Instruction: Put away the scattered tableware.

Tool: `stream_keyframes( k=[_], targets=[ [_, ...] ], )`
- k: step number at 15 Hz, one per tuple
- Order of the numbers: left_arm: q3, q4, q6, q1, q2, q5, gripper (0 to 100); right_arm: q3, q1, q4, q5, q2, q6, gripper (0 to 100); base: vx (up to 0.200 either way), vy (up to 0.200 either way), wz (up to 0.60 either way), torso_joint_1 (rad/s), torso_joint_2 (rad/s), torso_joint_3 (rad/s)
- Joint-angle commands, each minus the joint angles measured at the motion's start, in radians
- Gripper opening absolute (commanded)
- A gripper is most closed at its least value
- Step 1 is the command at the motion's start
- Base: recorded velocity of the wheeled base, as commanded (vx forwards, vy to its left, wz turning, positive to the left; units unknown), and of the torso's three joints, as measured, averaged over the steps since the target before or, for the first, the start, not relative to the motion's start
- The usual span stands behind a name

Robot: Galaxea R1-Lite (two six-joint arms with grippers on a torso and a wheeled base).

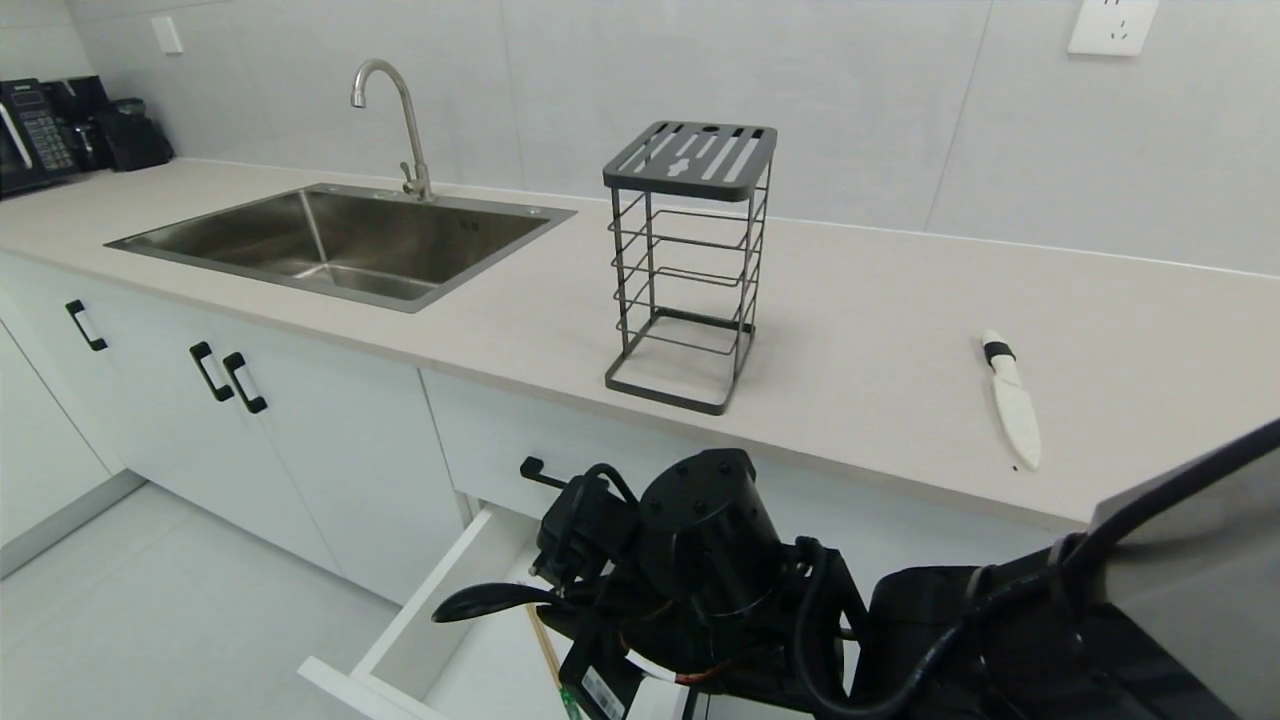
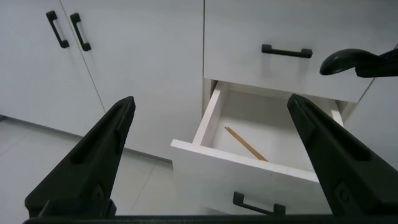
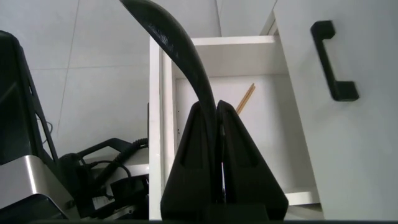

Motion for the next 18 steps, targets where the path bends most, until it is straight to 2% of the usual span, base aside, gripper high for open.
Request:
stream_keyframes(
  k=[1,11,18],
  targets=[
    [0.0,0.0,0.0,0.0,0.001,0.0,100,-0.009,-0.001,0.0,0.002,0.016,-0.002,0,0.0,0.0,0.0,-0.251,0.47,0.217],
    [0.0,0.0,0.0,0.0,0.001,0.0,100,-0.084,-0.019,0.0,0.007,0.093,-0.038,0,0.0,0.0,0.0,-0.252,0.37,0.144],
    [0.0,0.0,0.0,0.0,0.001,0.0,100,-0.317,-0.111,0.02,0.054,0.372,-0.11,0,0.0,0.0,0.0,-0.039,0.19,0.068]
  ],
)
